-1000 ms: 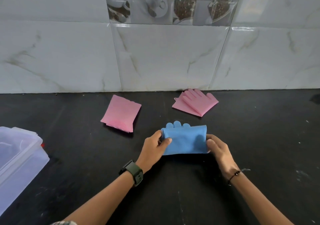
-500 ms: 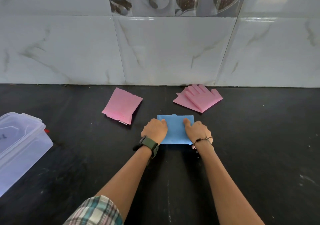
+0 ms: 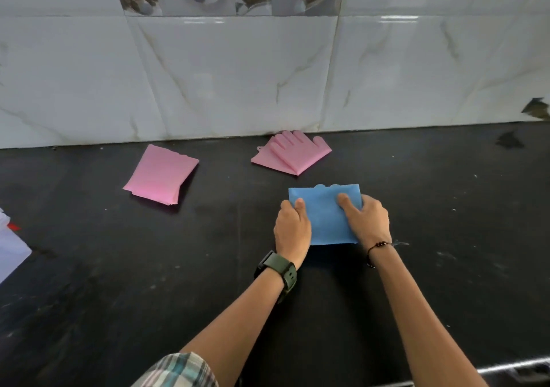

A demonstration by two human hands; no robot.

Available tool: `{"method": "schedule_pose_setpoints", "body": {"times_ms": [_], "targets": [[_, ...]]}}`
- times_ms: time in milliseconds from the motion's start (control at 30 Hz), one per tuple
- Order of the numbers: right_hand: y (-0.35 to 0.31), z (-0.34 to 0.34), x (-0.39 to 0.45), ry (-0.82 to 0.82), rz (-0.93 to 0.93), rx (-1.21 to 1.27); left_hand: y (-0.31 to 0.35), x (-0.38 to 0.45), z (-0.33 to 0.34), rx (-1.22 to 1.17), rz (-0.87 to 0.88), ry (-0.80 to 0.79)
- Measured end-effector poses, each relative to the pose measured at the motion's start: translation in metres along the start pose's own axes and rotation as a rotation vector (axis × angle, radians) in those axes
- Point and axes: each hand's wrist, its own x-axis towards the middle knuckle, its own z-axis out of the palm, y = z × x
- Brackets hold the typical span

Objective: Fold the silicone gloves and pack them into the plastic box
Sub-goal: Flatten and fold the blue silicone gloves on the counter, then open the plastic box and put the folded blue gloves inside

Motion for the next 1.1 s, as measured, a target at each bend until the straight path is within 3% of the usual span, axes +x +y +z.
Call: {"method": "schedule_pose_setpoints", "body": {"times_ms": [133,200,300,400,500,600,733,933,1100], "targets": [[0.028,-0.016,-0.005,-0.123,0.082,-0.384,-0.005,-0.005,0.017,0.402,0.050,-0.050],[0.023,-0.020,-0.004,-0.130,0.053,-0.558,-0.007,0.002,0.008,0.389,0.037,-0.072],[-0.009,-0.012,-0.002,-0.006,-0.136,-0.725,-0.014,0.016,-0.035,0.248,-0.011,-0.037],[-0.061,0.029,-0.002,-0.053,-0.418,-0.614,-0.034,0.026,-0.114,0.121,-0.086,0.178],[-0.128,0.105,-0.017,-0.355,-0.703,-0.481,-0.064,0.018,-0.211,0.004,-0.175,0.431],[-0.197,0.183,-0.063,-0.655,-0.815,-0.371,-0.097,-0.011,-0.303,-0.086,-0.265,0.696],[-0.268,0.258,-0.131,-0.844,-0.905,-0.282,-0.134,-0.061,-0.388,-0.102,-0.376,0.988],[-0.332,0.336,-0.178,-0.913,-0.912,-0.240,-0.162,-0.090,-0.435,-0.213,-0.513,1.228],[-0.353,0.373,-0.189,-0.928,-0.867,-0.294,-0.175,-0.085,-0.441,-0.359,-0.594,1.145]]}}
